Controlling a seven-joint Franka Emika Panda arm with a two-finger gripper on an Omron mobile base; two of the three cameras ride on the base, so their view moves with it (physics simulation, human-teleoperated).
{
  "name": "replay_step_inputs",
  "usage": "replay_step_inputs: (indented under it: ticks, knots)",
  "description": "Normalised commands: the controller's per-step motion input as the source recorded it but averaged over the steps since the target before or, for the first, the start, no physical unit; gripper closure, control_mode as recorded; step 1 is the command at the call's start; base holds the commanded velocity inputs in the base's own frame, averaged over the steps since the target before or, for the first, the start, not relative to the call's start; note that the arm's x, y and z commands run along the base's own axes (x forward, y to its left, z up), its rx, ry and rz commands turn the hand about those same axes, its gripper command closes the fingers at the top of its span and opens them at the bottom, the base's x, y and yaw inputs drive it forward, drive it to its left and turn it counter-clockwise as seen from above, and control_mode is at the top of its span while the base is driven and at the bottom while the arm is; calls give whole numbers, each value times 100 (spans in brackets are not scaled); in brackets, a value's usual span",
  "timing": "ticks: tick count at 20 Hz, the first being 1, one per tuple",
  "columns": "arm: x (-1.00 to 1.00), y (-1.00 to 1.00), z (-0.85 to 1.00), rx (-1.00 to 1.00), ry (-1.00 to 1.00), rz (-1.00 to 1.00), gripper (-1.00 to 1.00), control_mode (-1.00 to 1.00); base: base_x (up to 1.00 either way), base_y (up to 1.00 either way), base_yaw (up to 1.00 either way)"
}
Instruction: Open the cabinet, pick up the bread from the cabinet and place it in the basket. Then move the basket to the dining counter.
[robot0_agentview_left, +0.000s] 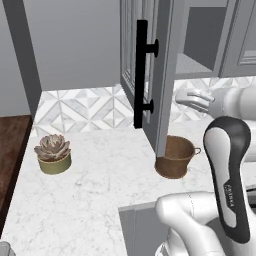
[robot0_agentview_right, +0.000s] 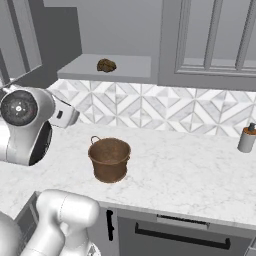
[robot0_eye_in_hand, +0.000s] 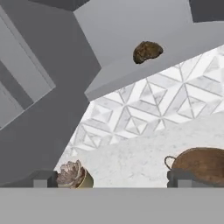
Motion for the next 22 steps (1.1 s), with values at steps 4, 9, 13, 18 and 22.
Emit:
replay_step_inputs:
  ticks: [4, 9, 13, 18, 22]
  knots:
    - [26, -76, 60, -8, 0, -6, -100, -100, 0, 0, 0]
    - [90, -18, 71, -25, 0, -10, -100, -100, 0, 0, 0]
    - [100, 0, 4, -22, 14, -3, -100, -100, 0, 0, 0]
    - [99, 0, -35, -20, 19, 0, -100, -100, 0, 0, 0]
    - [88, 0, 0, -1, 11, -3, -100, -100, 0, 0, 0]
